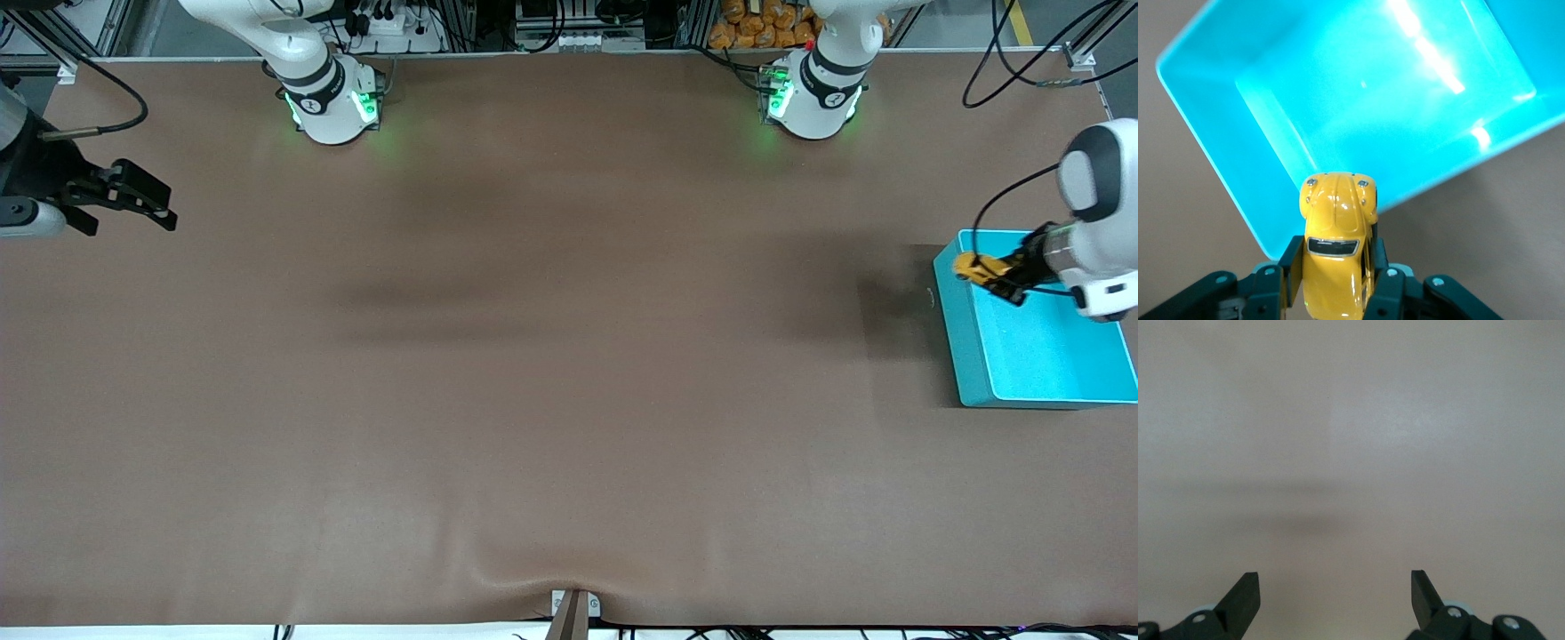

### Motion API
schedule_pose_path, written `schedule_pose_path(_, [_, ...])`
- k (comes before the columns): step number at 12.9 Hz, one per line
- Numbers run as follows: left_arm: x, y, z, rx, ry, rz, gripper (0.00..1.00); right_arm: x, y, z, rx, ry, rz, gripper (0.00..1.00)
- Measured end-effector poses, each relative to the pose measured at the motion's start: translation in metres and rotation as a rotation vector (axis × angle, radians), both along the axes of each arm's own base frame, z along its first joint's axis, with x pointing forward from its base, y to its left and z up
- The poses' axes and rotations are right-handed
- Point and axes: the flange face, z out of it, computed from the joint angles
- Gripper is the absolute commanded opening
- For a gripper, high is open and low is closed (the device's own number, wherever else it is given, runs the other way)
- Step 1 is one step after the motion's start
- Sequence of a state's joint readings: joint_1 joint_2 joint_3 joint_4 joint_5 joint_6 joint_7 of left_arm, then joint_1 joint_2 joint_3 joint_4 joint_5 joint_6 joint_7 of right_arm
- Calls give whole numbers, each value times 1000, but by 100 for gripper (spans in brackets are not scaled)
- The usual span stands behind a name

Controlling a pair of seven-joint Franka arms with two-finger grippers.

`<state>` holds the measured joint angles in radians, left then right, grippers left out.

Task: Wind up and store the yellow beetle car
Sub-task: 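Lift the car into the teal box and open the left gripper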

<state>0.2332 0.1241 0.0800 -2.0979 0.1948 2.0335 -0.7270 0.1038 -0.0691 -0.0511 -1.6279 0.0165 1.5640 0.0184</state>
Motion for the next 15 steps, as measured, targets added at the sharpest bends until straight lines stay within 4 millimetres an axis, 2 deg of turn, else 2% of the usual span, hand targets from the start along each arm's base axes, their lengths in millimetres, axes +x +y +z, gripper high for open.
schedule_pose_path(2, [-2,34,5,-28,5,-117,0,0,8,0,-1,-1,-16,100])
schedule_pose_path(4, [0,51,1,-42,13,-246,0,0,10,0,-1,-1,-22,100])
schedule_pose_path(7, [8,72,-31,-37,0,-408,0,0,10,0,-1,0,-37,100])
schedule_pose_path(9, [13,79,-52,-45,-6,-499,0,0,10,-1,-1,1,-39,100])
schedule_pose_path(15, [15,103,-91,-69,1,-676,0,0,11,-2,-2,4,-42,100])
